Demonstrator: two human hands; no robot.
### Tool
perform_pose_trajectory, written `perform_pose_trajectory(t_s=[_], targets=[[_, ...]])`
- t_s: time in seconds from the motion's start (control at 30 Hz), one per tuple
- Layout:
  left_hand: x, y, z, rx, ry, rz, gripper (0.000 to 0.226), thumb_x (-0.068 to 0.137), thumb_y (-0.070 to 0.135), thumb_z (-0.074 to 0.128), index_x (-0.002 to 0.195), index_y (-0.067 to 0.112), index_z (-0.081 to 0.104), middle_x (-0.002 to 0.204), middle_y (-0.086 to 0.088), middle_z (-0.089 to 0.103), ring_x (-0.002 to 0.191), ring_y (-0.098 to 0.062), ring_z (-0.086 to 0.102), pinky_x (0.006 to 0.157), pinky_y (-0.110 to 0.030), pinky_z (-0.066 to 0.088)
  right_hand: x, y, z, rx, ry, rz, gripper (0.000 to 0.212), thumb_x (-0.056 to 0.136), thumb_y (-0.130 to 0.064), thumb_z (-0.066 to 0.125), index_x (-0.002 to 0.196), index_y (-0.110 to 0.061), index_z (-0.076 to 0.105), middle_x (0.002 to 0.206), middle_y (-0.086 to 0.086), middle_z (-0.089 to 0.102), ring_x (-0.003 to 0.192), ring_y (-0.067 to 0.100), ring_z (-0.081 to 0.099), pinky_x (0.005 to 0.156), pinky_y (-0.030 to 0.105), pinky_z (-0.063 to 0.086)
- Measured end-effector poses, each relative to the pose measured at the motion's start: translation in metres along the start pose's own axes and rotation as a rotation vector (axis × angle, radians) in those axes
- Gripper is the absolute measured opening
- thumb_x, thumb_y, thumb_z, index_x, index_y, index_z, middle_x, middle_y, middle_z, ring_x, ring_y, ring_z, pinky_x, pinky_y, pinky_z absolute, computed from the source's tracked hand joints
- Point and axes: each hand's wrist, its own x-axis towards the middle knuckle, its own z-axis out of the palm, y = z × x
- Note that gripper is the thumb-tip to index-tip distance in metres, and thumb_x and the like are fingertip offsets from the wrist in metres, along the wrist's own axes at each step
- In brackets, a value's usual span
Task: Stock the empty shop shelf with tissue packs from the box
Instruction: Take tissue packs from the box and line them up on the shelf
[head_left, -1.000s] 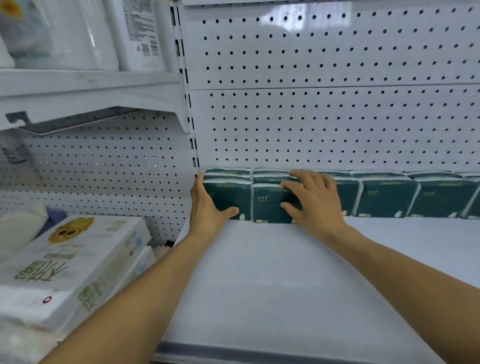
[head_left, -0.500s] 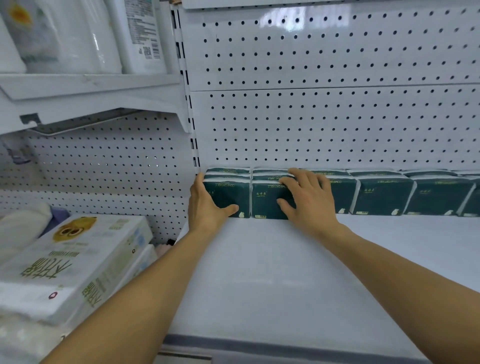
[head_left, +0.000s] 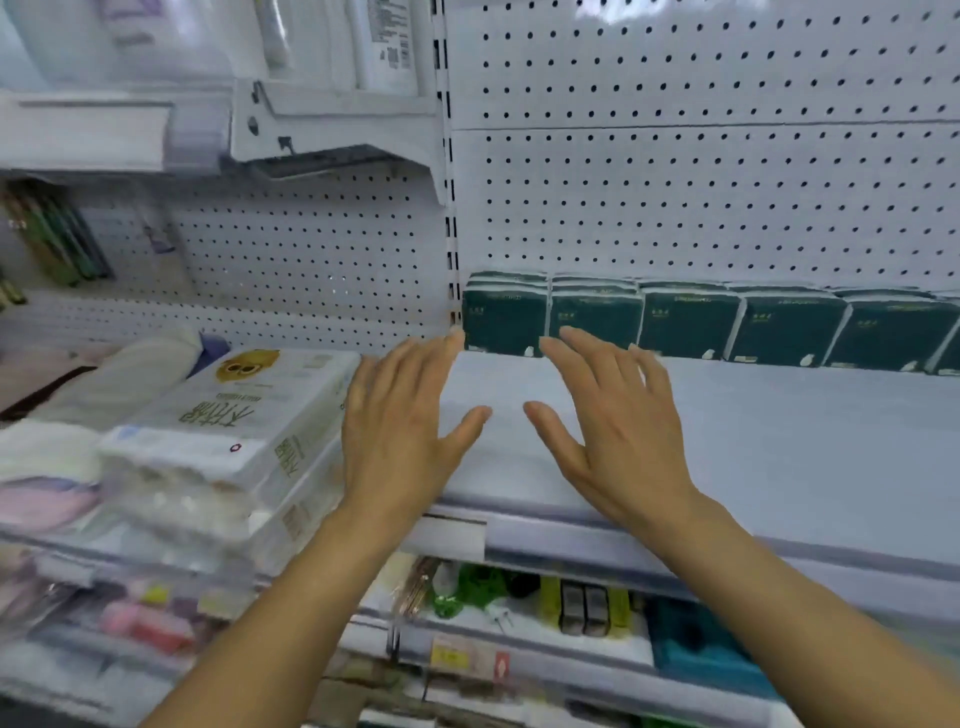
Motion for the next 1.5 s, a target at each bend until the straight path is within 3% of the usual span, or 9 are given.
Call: perform_pose_trajectory(t_s=[0.17,0.3,0.47,0.6,0.8,1.07,1.3,1.43,1.5], targets=[[-0.099,-0.018,-0.066,0.012,-0.026,0.038,0.058,0.090,0.047,0.061,0.139,0.018,0.050,0.131,-0.003,0.058,0.124,-0.023,0.049,0.104,-0.044,0.037,-0.076,-0.059,-0.011,0.130,-0.002,-0.150,0.043,0.092,-0.034,0.054,0.129,-0.012,0.057,0.132,0.010,0.057,0.118,0.029,0.052,0.092,0.045,0.041],[-0.187,-0.044,-0.098,0.031,-0.143,-0.056,0.051,0.091,0.041,0.060,0.135,0.015,0.053,0.125,-0.004,0.060,0.116,-0.023,0.052,0.098,-0.040,0.041,-0.138,-0.101,0.002,0.233,-0.122,-0.220,0.037,0.091,-0.030,0.057,0.123,-0.012,0.061,0.124,0.008,0.061,0.109,0.028,0.056,0.080,0.040,0.042],[-0.290,-0.079,-0.106,0.015,-0.481,-0.311,0.051,0.095,0.049,0.044,0.137,0.021,0.050,0.131,0.002,0.056,0.119,-0.021,0.051,0.094,-0.036,0.041,-0.216,-0.140,0.045,0.358,-0.431,-0.169,0.032,0.094,-0.035,0.050,0.120,-0.019,0.061,0.118,0.001,0.060,0.107,0.024,0.057,0.078,0.037,0.047],[-0.359,-0.091,-0.095,-0.058,-0.672,-0.525,0.043,0.097,0.040,0.056,0.136,0.023,0.053,0.133,0.001,0.057,0.120,-0.021,0.053,0.090,-0.036,0.048,-0.265,-0.157,0.084,0.355,-0.737,-0.119,0.029,0.091,-0.038,0.053,0.111,-0.022,0.067,0.108,-0.002,0.065,0.102,0.024,0.063,0.075,0.037,0.052],[-0.435,-0.105,-0.041,-0.224,-0.964,-0.792,0.047,0.098,0.032,0.058,0.142,0.023,0.046,0.145,0.003,0.048,0.122,-0.015,0.054,0.099,-0.027,0.045,-0.319,-0.166,0.149,0.342,-1.123,-0.109,0.036,0.098,-0.041,0.048,0.131,-0.026,0.054,0.129,-0.004,0.054,0.121,0.019,0.049,0.095,0.034,0.043],[-0.477,-0.131,0.013,-0.373,-1.216,-0.992,0.075,0.086,0.033,0.075,0.149,0.018,0.037,0.153,0.000,0.039,0.137,-0.020,0.040,0.109,-0.030,0.038,-0.342,-0.191,0.220,0.093,-1.258,-0.173,0.046,0.099,-0.043,0.045,0.137,-0.017,0.045,0.135,0.006,0.045,0.128,0.026,0.039,0.100,0.039,0.040],[-0.490,-0.145,0.033,-0.223,-1.508,-0.730,0.063,0.083,0.030,0.077,0.139,0.019,0.049,0.138,-0.004,0.051,0.125,-0.023,0.050,0.102,-0.034,0.043,-0.349,-0.203,0.244,-0.036,-1.249,-0.227,0.044,0.094,-0.040,0.055,0.128,-0.013,0.051,0.131,0.008,0.046,0.125,0.026,0.038,0.101,0.038,0.036],[-0.484,-0.144,0.032,-0.218,-1.495,-0.674,0.054,0.087,0.029,0.072,0.136,0.017,0.051,0.130,-0.005,0.054,0.118,-0.023,0.053,0.097,-0.034,0.046,-0.343,-0.198,0.238,0.083,-1.232,-0.090,0.041,0.091,-0.038,0.056,0.125,-0.016,0.053,0.129,0.006,0.047,0.124,0.024,0.039,0.098,0.038,0.038],[-0.474,-0.144,0.022,-0.304,-1.391,-0.747,0.047,0.086,0.028,0.073,0.128,0.015,0.055,0.108,-0.005,0.059,0.099,-0.021,0.057,0.083,-0.030,0.048,-0.336,-0.191,0.226,0.190,-1.173,0.014,0.038,0.090,-0.038,0.056,0.122,-0.018,0.054,0.123,0.004,0.052,0.117,0.024,0.047,0.092,0.036,0.041]])
